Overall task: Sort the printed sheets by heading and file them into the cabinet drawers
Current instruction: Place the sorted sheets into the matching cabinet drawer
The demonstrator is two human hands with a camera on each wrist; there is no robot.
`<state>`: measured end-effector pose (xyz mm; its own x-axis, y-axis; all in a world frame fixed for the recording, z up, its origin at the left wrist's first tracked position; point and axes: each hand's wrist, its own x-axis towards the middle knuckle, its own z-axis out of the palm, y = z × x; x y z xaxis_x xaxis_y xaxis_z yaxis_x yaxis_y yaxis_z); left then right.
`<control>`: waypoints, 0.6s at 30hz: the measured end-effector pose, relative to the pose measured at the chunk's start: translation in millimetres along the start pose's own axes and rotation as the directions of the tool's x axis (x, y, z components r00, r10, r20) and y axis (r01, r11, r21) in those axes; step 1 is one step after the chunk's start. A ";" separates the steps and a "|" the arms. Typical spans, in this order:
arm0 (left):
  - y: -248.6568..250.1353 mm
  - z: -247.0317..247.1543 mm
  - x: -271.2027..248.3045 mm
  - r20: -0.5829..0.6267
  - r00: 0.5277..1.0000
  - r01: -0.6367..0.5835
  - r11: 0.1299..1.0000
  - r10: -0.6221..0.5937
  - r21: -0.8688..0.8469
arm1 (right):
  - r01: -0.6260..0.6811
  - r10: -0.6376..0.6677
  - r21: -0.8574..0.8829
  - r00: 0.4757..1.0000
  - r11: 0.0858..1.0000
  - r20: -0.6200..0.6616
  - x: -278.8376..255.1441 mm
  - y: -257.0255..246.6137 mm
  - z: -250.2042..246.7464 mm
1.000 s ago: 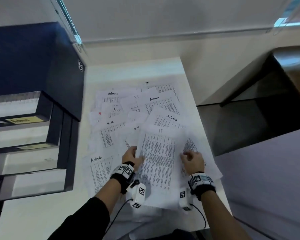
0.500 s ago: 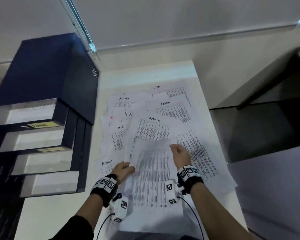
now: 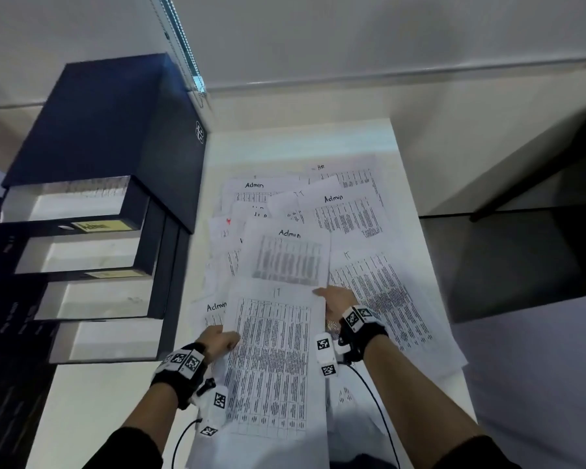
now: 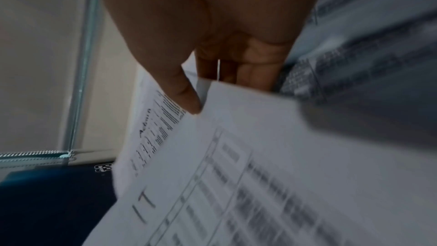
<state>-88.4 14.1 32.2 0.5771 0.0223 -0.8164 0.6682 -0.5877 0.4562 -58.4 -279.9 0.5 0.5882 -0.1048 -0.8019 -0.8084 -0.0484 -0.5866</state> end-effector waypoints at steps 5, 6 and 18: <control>4.2 -6.7 -14.0 -0.120 0.992 0.020 0.992 -0.035 -0.123 | 0.207 -0.244 -0.135 0.889 0.969 -0.388 -21.1 -12.9 -66.8; 4.8 -5.3 -14.4 -0.119 0.992 0.025 0.990 -0.042 -0.137 | 0.190 -0.259 -0.189 0.839 0.964 -0.479 -23.3 -10.7 -86.0; 28.9 54.3 -10.0 0.061 0.992 -0.111 0.994 0.110 0.000 | 0.057 -0.427 -0.627 0.779 0.777 -0.459 -38.5 39.8 -109.5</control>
<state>-100.4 -47.0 34.3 0.6177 -0.0917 -0.7810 0.6001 -0.5868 0.5436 -115.7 -386.6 20.4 0.7933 -0.5167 -0.3221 -0.6088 -0.6663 -0.4306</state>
